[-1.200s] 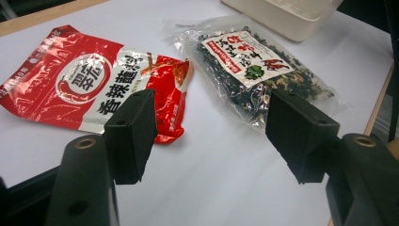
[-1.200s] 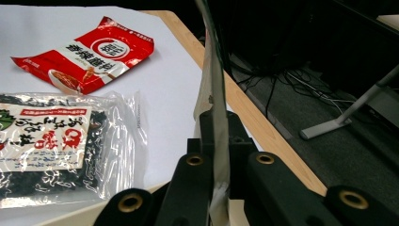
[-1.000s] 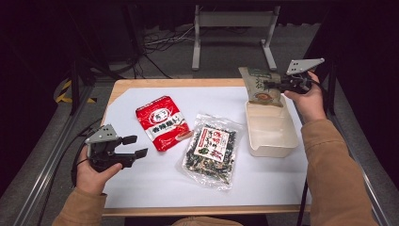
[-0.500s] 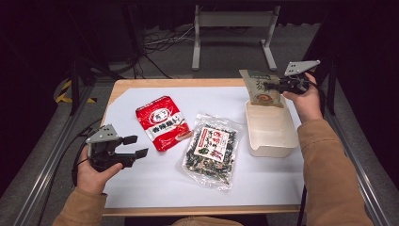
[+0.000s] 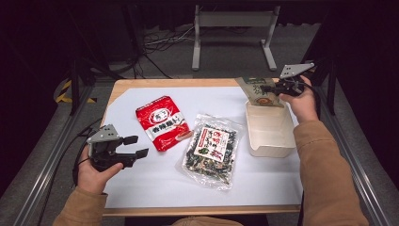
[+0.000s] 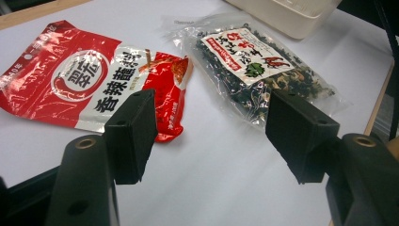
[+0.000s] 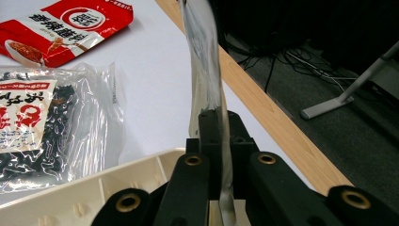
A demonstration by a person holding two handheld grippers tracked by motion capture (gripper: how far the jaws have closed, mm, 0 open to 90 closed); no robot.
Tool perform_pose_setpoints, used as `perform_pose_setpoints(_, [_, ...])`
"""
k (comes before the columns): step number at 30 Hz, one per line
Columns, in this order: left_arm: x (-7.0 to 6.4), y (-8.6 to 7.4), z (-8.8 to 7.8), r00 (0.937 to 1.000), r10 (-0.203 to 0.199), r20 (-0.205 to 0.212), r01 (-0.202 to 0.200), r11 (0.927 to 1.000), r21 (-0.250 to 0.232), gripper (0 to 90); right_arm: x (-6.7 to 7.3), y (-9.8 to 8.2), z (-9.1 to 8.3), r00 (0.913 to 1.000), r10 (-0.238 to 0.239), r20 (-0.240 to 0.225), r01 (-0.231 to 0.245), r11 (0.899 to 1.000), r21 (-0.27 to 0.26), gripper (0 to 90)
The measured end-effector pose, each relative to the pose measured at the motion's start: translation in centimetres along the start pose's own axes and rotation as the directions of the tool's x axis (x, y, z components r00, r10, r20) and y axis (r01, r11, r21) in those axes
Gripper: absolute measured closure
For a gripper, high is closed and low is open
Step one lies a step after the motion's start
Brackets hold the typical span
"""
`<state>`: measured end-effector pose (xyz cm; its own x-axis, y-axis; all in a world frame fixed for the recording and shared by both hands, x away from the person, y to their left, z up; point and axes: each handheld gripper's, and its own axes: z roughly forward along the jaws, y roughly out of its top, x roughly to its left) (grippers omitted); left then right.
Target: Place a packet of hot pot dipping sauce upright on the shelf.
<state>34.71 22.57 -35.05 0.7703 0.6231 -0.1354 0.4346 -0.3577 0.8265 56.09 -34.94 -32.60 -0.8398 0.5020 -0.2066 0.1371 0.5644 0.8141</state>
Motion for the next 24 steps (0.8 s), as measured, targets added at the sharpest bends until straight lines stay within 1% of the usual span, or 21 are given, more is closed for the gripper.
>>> perform_pose_setpoints(2, [0.0, 0.0, 0.0, 1.0, 0.005, 0.001, -0.005, 1.0, 0.001, 34.9, 0.0, -0.2, 0.1, 1.0, 0.005, 0.001, -0.005, 1.0, -0.001, 87.6])
perform_pose_setpoints(3, [0.0, 0.0, 0.1, 1.0, -0.002, 0.002, 0.002, 1.0, 0.002, 34.9, 0.0, -0.3, 0.1, 1.0, 0.009, 0.001, -0.009, 1.0, 0.0, 87.4])
perform_pose_setpoints(5, [0.0, 0.0, 0.1, 1.0, -0.001, 0.003, 0.001, 1.0, 0.001, 34.9, 0.0, -0.6, 0.1, 0.9999, 0.014, 0.007, -0.014, 1.0, -0.001, 87.2])
perform_pose_setpoints(7, [0.0, 0.0, 0.2, 1.0, 0.003, 0.003, -0.003, 1.0, 0.002, 34.9, 0.0, -0.8, 0.0, 0.9995, 0.029, 0.01, -0.028, 0.999, -0.015, 86.9])
perform_pose_setpoints(11, [0.1, 0.0, 0.2, 1.0, 0.005, 0.002, -0.005, 1.0, 0.003, 34.8, 0.0, -0.9, -0.2, 0.9989, 0.043, 0.018, -0.042, 0.999, -0.02, 85.3])
perform_pose_setpoints(15, [0.0, 0.0, 0.2, 1.0, 0.004, 0.005, -0.004, 1.0, 0.003, 34.7, 0.1, -0.8, -0.7, 0.9974, 0.055, 0.047, -0.054, 0.999, -0.006, 82.7])
perform_pose_setpoints(17, [0.0, 0.0, 0.3, 1.0, 0.0, 0.005, 0.0, 1.0, 0.005, 34.7, 0.1, -0.8, -0.8, 0.9968, 0.061, 0.052, -0.061, 0.998, 0.001, 82.6])
perform_pose_setpoints(18, [0.0, 0.1, 0.3, 1.0, 0.007, 0.005, -0.007, 0.9999, 0.008, 34.6, 0.2, -0.8, -1.0, 0.9952, 0.069, 0.069, -0.07, 0.997, 0.012, 82.8])
perform_pose_setpoints(19, [0.1, 0.1, 0.3, 0.9999, 0.016, 0.003, -0.016, 0.9998, 0.009, 34.6, 0.2, -0.8, -1.1, 0.9942, 0.076, 0.075, -0.078, 0.997, 0.013, 83.0])
perform_pose_setpoints(22, [0.0, 0.1, 0.3, 0.9999, 0.016, 0.003, -0.016, 0.9998, 0.009, 34.6, 0.2, -0.9, -1.3, 0.9921, 0.088, 0.089, -0.09, 0.996, 0.023, 84.2])
perform_pose_setpoints(24, [0.0, 0.1, 0.3, 0.9999, 0.011, 0.006, -0.011, 0.9999, 0.008, 34.6, 0.2, -1.2, -1.5, 0.9889, 0.119, 0.09, -0.122, 0.992, 0.028, 86.5])
